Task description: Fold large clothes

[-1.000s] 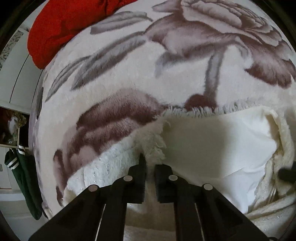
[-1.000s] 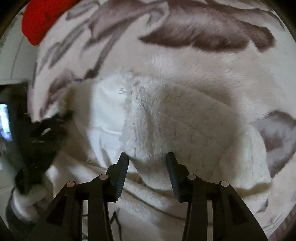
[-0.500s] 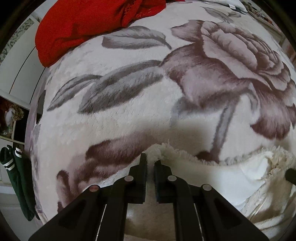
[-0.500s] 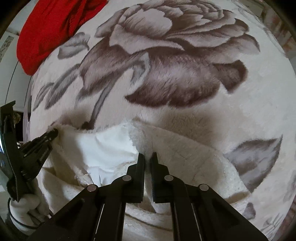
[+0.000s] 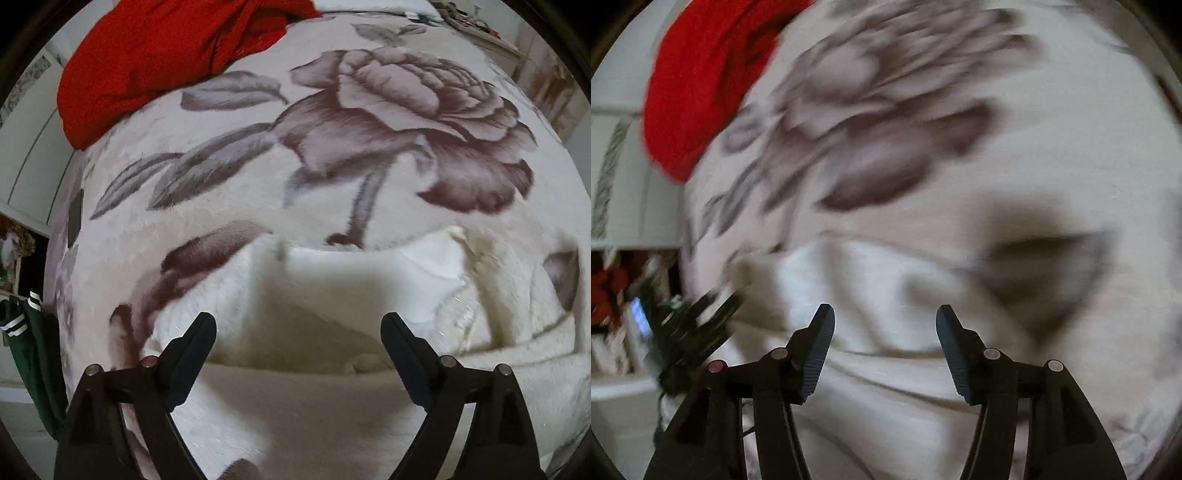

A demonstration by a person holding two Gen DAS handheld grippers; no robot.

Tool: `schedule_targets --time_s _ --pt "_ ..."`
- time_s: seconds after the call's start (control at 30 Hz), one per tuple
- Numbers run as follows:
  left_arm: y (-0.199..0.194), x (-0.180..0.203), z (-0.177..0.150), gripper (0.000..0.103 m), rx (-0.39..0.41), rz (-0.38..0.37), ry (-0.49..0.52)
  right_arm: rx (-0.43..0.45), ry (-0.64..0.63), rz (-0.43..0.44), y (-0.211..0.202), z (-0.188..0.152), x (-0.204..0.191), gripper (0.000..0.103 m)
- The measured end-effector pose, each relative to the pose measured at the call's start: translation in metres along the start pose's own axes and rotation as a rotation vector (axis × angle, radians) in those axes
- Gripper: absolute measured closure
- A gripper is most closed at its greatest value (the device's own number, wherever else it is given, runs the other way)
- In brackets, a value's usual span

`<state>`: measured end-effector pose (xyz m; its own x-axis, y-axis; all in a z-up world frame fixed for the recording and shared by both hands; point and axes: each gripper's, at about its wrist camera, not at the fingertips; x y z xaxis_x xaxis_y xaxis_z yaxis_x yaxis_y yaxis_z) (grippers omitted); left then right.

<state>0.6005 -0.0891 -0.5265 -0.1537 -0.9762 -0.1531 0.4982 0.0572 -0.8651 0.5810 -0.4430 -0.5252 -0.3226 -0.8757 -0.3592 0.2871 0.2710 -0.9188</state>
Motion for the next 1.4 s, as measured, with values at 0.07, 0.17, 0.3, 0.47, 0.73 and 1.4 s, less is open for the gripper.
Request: schedule_targets --time_s 0.07,0.17,0.3,0.47,0.73,1.4 --pt "0.0 0.017 -0.001 0.012 0.009 -0.038 0.028 -0.03 0.09 -0.042 0.005 -0.007 0.044 0.043" --pt "0.015 0.041 -0.003 0.012 -0.033 -0.179 0.026 -0.082 0.19 -0.031 0.022 -0.028 0.083 0.043" --pt "0.041 0.071 -0.005 0.012 -0.111 -0.374 0.008 -0.108 0.225 0.001 0.038 -0.051 0.094 0.043" --pt "0.071 0.097 0.0 0.027 -0.103 -0.316 0.09 -0.104 0.261 0.048 0.06 -0.066 0.092 0.043" --pt "0.042 0.101 0.0 0.095 0.043 -0.28 0.178 -0.108 0.338 0.177 0.077 -0.071 0.089 0.043" --pt "0.021 0.077 -0.005 0.088 0.042 -0.256 0.1 0.002 0.365 0.148 0.063 -0.017 0.124 0.103"
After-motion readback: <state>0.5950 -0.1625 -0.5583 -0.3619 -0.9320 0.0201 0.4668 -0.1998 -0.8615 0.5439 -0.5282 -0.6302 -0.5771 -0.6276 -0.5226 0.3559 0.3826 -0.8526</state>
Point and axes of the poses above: each gripper's, at about its wrist camera, not at the fingertips, and y roughly the way its jaws point, x to its right, z to its top, and after that the axes turned 12 degrees about x, right-handed
